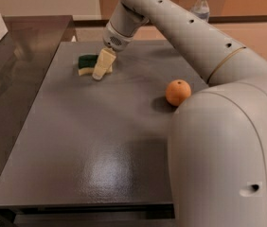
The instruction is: Move sponge near orange
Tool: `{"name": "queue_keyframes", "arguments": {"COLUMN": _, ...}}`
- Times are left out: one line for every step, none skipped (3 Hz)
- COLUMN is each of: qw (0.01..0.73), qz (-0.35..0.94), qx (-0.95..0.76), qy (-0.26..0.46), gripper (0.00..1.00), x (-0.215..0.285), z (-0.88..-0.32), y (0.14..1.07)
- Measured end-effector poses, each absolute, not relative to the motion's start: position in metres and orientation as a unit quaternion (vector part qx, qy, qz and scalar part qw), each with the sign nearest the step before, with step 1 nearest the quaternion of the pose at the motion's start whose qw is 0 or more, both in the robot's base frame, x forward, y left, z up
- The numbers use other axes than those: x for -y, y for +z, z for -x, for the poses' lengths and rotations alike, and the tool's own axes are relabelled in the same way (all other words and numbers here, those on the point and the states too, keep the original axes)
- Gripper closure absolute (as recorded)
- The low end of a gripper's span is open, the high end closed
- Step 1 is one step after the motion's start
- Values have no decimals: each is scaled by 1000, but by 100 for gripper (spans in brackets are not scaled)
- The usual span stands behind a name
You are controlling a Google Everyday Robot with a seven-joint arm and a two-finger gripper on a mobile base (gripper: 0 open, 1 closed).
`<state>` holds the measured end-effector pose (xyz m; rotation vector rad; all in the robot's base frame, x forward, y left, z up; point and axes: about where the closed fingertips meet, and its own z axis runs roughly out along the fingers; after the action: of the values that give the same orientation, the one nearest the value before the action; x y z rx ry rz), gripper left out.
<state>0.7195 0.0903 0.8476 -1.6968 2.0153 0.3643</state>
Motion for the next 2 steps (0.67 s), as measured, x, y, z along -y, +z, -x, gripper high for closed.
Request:
{"name": "queue_keyframes", "arguments": {"qw": 239, "qz": 616, "qx": -739, "qy": 130, "gripper": 37, "x": -86, "z": -722, "y": 846}}
{"name": "queue_keyframes", "arguments": {"qw": 251, "qz": 607, "qx": -742, "qy": 131, "gripper": 60, "x": -78, "z": -722, "y": 856}}
